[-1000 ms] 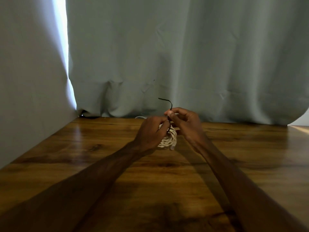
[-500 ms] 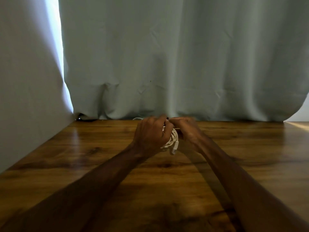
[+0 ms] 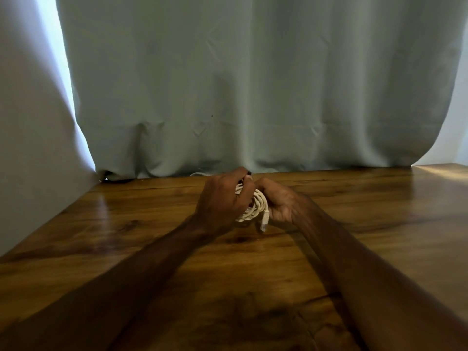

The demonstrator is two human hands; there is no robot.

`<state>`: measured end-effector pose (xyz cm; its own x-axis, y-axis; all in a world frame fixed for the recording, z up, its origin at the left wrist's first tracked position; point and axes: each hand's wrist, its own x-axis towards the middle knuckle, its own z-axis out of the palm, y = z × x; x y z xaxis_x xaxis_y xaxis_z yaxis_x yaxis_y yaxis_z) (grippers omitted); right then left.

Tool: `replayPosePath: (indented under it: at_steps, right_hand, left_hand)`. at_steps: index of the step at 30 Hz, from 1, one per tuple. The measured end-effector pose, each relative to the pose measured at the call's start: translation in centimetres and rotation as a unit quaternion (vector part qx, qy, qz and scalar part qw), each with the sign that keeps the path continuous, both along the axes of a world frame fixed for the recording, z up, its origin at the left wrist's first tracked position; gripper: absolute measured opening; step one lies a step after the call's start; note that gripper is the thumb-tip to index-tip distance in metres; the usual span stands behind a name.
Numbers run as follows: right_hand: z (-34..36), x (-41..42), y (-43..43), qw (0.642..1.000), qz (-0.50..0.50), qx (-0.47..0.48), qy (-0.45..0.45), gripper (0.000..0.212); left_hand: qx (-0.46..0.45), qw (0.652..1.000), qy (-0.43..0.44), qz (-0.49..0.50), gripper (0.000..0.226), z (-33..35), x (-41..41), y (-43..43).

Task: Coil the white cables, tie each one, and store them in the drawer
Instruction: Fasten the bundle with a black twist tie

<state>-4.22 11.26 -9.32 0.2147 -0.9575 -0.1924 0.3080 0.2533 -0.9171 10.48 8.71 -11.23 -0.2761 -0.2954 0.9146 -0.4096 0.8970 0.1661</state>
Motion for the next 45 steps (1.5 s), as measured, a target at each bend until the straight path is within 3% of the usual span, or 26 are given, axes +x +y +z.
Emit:
replayPosePath:
  at_steps: [3,5,8,11,13,15,18,24,36,40,45]
  right_hand:
    - [0.3,0.0,-0.1,1.0,-0.002,-0.02,0.016,0.029]
    - [0.6,0.2,-0.6,0.991,-0.04,-0.071,0.111,0.026]
    - [0.5,0.7,-1.2,0.919,-0.146,-0.177,0.321,0.032]
    - [0.7,1.7,-0.9,0.835,-0.238,-0.328,0.372,0.028]
    - [1.3,2.8,-0.2,0.839,-0.224,-0.365,0.336,0.026]
    - [1.5,4.5,0.4,0.836,-0.156,-0.364,0.38,0.026]
    - [0.5,6.8,0.8,0.77,-0.116,-0.36,0.514,0.024]
    - [-0.8,8.1,1.0,0.803,-0.132,-0.34,0.471,0.03]
    - [-0.3,7.1,1.1,0.886,-0.219,-0.301,0.278,0.026]
    - [1.0,7.0,1.4,0.89,-0.176,-0.293,0.301,0.025]
    - [2.1,6.5,1.3,0.884,-0.164,-0.296,0.323,0.032]
  left_hand:
    - [0.021,1.0,0.002,0.017,0.023,0.1,-0.4,-0.1]
    - [0.045,0.998,-0.002,0.041,0.028,-0.1,0.0,-0.8]
    - [0.076,0.992,-0.006,0.097,0.032,-0.2,0.7,-1.7]
    - [0.111,0.98,0.026,0.166,0.031,0.2,1.6,-2.6]
    - [0.152,0.966,0.065,0.2,0.035,0.4,2.4,-3.6]
    - [0.191,0.952,0.109,0.212,0.037,0.5,3.3,-4.6]
    - [0.225,0.938,0.158,0.21,0.042,0.9,4.4,-5.4]
    - [0.306,0.906,0.199,0.213,0.043,1.0,3.4,-5.1]
    - [0.305,0.912,0.182,0.203,0.04,2.5,2.3,-3.9]
    - [0.284,0.921,0.178,0.199,0.043,1.8,3.9,-5.3]
    - [0.218,0.948,0.103,0.206,0.039,1.5,4.0,-4.8]
